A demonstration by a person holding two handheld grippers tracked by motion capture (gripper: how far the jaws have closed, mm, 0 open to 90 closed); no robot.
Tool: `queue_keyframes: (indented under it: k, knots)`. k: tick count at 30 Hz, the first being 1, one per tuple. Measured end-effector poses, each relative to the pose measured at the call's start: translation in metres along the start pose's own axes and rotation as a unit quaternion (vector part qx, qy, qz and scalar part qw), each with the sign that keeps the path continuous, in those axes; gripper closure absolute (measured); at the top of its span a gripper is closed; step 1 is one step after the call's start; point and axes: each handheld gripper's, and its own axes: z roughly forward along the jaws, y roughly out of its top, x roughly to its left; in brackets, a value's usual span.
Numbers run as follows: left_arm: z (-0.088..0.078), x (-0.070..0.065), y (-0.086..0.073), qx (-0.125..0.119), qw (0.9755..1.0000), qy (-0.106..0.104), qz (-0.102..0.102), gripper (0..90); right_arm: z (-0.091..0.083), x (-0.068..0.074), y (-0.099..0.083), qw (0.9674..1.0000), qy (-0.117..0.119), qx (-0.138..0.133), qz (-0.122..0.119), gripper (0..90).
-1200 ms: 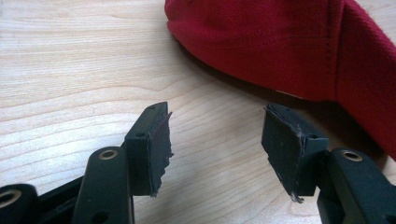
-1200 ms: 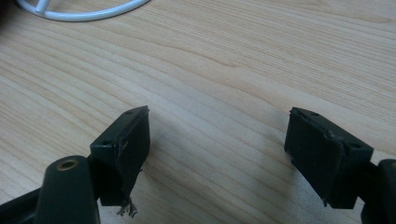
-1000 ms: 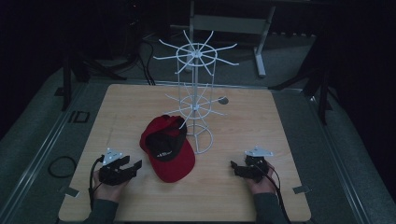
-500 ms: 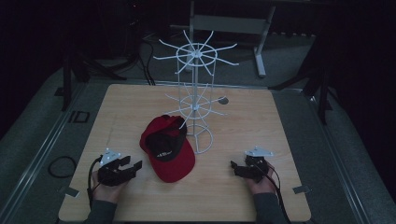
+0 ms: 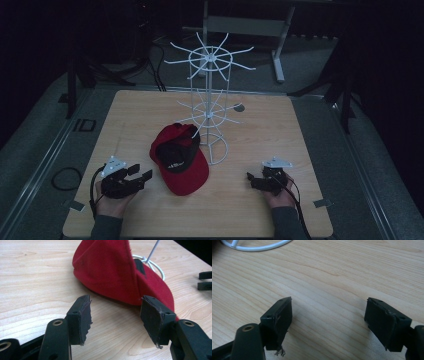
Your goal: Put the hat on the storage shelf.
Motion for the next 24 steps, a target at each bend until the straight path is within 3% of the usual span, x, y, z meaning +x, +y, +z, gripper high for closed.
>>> queue_keyframes:
  k: [15,24]
  knots:
    - [-0.003,-0.016,0.010,0.004,0.9997,-0.020,0.011,40.6,0.000,0.000,0.000,1.0000,0.000,0.000,0.000,22.2]
    - [0.007,-0.027,0.007,0.025,0.9990,-0.035,0.011,37.0,0.000,0.000,0.000,1.0000,0.000,0.000,0.000,22.2]
